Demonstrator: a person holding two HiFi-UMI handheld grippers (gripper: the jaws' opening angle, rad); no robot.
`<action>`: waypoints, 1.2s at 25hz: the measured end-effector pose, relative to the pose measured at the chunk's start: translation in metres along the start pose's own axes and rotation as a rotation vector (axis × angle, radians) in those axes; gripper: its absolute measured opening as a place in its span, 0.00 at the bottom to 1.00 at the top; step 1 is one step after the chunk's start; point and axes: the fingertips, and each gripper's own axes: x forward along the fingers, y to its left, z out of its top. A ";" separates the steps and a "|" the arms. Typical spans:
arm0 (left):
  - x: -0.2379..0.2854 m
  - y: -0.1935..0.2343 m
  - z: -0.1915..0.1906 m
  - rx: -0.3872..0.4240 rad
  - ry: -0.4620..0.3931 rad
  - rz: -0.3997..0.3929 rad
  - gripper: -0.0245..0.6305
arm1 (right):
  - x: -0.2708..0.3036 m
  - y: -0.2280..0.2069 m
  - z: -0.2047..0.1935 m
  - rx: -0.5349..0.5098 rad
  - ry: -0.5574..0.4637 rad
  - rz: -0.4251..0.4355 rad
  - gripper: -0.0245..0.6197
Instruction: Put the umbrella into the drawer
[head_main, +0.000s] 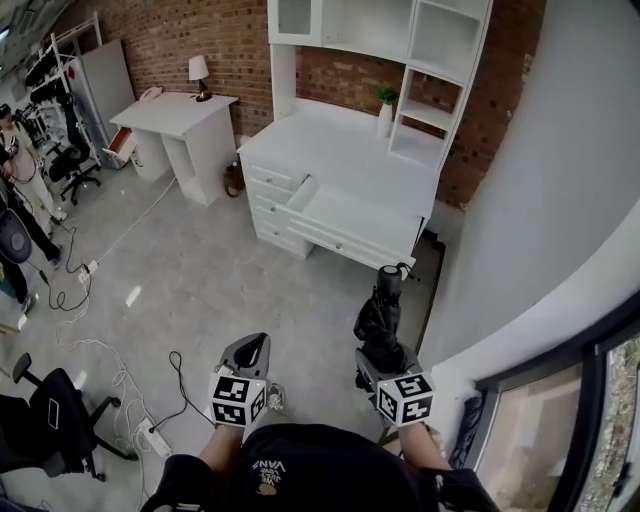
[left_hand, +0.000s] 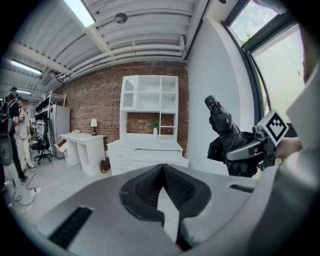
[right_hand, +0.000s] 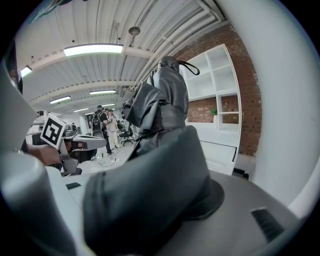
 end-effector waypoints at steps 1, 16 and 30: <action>0.002 -0.002 0.001 0.000 0.000 -0.002 0.05 | -0.001 -0.001 0.001 0.001 0.000 0.003 0.40; 0.029 0.017 0.001 -0.030 0.007 -0.020 0.05 | 0.028 -0.003 0.008 0.047 0.020 0.042 0.40; 0.138 0.103 0.037 -0.022 0.010 -0.114 0.05 | 0.146 -0.028 0.070 0.080 0.005 -0.030 0.41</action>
